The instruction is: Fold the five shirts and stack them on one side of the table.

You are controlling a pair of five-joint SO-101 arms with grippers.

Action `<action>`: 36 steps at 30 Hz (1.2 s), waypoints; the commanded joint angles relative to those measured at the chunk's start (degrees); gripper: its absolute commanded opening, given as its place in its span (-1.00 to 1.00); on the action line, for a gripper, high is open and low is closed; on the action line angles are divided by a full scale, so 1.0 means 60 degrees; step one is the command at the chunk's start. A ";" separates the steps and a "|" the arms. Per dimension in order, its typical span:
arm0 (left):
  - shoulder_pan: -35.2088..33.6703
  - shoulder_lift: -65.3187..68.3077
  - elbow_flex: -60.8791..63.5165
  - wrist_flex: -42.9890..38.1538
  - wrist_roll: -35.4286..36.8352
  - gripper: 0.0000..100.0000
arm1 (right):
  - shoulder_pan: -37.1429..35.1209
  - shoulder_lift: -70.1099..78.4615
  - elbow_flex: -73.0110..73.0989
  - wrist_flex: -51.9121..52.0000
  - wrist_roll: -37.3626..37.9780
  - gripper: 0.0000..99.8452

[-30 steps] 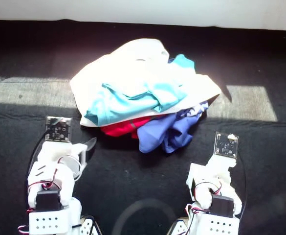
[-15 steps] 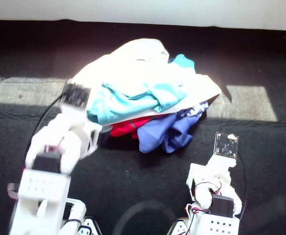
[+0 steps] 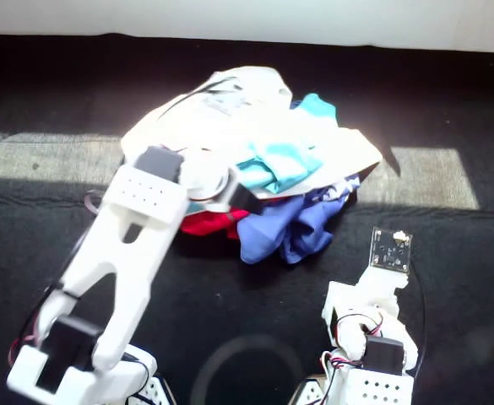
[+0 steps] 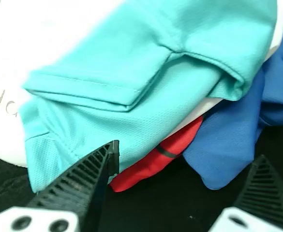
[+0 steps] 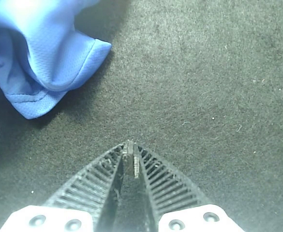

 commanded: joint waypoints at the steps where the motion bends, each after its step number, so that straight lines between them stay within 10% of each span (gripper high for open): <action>1: 0.0608 0.0593 -0.0623 -0.0029 0.0000 -0.19 | 0.0081 -0.0081 0.1209 -0.0110 -0.0044 -0.98; 12: -0.0168 0.5282 -0.2220 -0.1289 0.0000 -0.21 | 0.0081 -0.0081 0.1209 -0.0110 -0.0044 -0.98; 18: -0.1648 0.6894 -0.4960 0.0205 -0.0015 -0.94 | 0.0081 -0.0081 0.1209 -0.0110 -0.0044 -0.98; 36: -0.8930 0.7245 -1.3355 0.3150 -0.0073 -0.98 | 0.0081 -0.0081 0.1209 -0.0110 -0.0044 -0.98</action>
